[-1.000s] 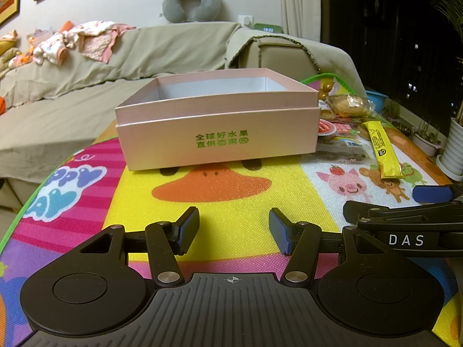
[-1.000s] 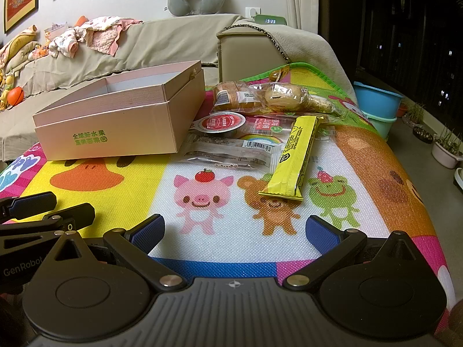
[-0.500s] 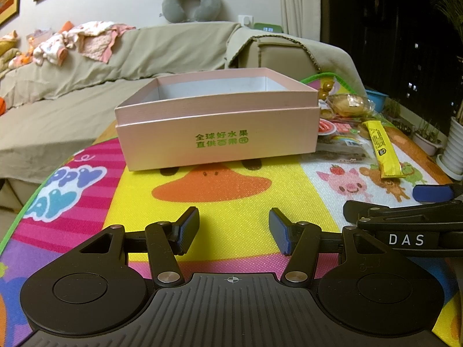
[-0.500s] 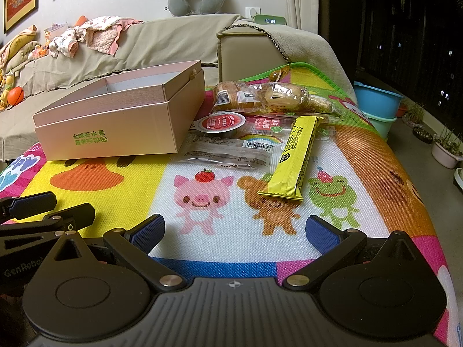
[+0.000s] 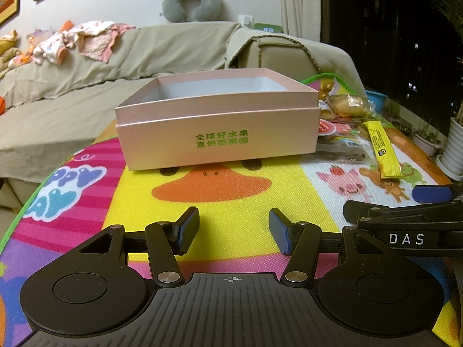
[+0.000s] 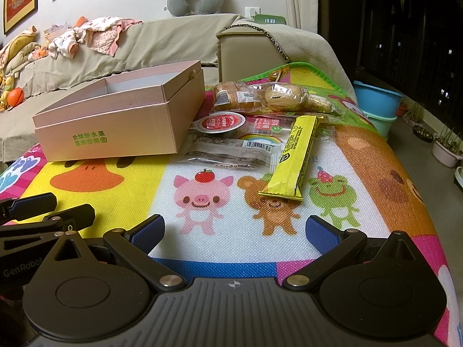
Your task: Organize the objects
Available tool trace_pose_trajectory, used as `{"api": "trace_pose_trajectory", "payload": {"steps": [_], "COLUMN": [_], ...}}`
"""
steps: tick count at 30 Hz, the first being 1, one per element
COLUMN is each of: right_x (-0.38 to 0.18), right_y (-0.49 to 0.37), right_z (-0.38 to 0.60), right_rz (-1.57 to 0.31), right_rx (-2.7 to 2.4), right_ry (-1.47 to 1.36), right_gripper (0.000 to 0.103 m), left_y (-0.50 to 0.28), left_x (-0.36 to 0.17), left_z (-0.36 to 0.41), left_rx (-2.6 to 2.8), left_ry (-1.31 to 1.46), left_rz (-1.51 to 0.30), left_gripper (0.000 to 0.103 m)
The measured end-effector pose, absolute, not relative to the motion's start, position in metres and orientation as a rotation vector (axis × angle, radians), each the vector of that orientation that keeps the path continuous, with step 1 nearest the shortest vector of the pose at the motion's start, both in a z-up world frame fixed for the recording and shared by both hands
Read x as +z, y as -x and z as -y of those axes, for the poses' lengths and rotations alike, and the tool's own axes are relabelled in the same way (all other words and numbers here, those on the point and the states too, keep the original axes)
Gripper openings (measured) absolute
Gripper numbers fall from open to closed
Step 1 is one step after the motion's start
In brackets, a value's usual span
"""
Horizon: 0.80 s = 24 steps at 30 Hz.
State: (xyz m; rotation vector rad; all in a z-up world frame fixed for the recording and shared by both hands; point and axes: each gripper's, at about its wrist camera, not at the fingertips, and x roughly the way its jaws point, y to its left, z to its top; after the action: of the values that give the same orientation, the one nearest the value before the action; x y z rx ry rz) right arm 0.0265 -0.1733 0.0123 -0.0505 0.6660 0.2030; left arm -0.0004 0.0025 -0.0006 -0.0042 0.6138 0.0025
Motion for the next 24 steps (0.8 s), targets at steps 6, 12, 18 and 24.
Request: {"api": "trace_pose_trajectory", "payload": {"steps": [6, 12, 18, 24], "right_x": [0.012, 0.018, 0.019, 0.023], "right_y": [-0.032, -0.039, -0.041, -0.053], "right_z": [0.173, 0.172, 0.168, 0.167], "right_rz": [-0.687, -0.752, -0.780, -0.848], "right_rx": [0.215, 0.231, 0.200, 0.223], "right_ry": [0.051, 0.066, 0.069, 0.094], "right_gripper": [0.103, 0.103, 0.103, 0.103], "left_y": [0.001, 0.001, 0.000, -0.010], "left_x": [-0.001, -0.001, 0.006, 0.049], "left_z": [-0.001, -0.001, -0.009, -0.046], "left_rx": [0.004, 0.003, 0.010, 0.016], "left_ry": [0.000, -0.001, 0.005, 0.061], "left_rz": [-0.614, -0.614, -0.624, -0.553], "left_gripper": [0.060, 0.060, 0.058, 0.058]}}
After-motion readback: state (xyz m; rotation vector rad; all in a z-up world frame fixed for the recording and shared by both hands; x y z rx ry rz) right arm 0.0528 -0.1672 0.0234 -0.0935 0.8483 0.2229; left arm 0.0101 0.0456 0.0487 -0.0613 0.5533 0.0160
